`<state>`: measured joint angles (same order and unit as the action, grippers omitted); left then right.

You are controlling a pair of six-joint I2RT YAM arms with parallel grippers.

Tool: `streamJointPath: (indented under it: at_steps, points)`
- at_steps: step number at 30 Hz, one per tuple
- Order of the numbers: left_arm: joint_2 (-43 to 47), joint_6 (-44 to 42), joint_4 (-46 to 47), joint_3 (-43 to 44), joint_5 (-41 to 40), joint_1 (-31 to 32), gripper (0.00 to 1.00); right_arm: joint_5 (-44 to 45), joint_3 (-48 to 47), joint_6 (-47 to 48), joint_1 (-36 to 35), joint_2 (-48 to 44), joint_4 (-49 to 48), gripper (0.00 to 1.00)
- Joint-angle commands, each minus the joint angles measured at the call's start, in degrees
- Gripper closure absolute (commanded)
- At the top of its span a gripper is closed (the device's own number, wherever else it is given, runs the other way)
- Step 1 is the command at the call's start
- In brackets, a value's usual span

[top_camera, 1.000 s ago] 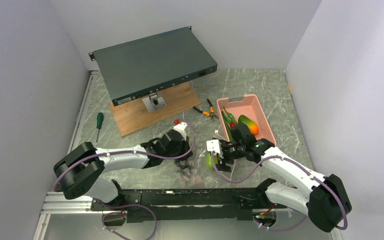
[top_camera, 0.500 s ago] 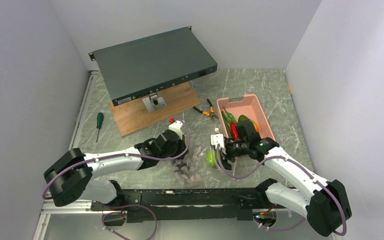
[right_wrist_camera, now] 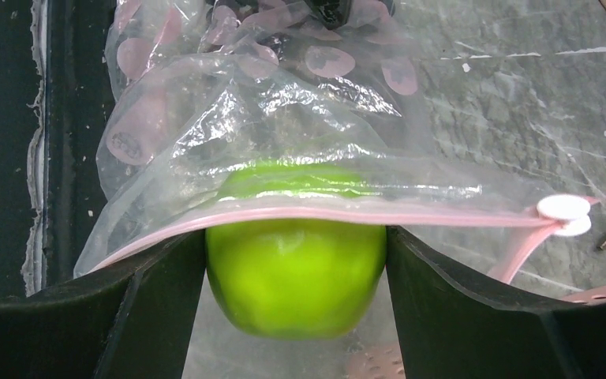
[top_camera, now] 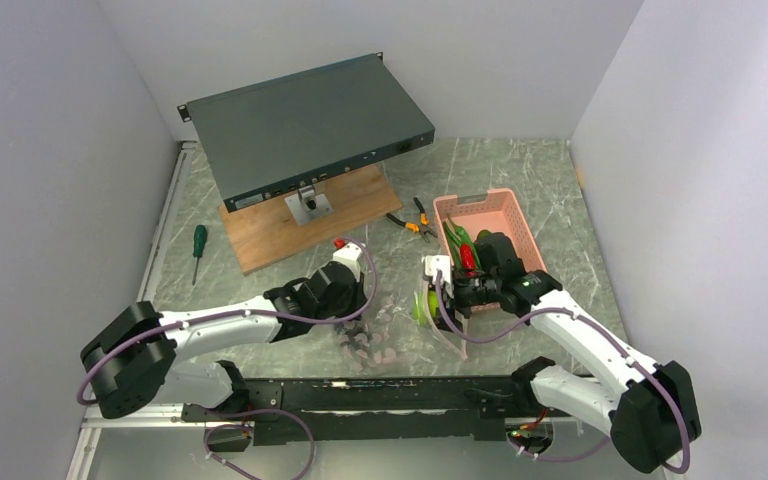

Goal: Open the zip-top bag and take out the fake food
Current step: Pick up the fake fruit from the zipper food storage bag.

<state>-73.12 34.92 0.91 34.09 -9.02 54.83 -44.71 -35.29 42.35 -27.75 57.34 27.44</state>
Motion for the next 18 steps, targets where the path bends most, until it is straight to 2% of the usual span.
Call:
streamJointPath:
  at_steps: [1,18]
  points:
    - [1.7,-2.5,-2.3,2.0,-2.3,-0.2,1.00,-2.4,-3.0,-1.1,1.0,-0.7,0.7,0.86]
    - [4.7,-3.8,-4.9,2.2,-4.1,-0.2,1.00,-8.4,-7.0,8.6,7.3,-4.5,11.9,0.88]
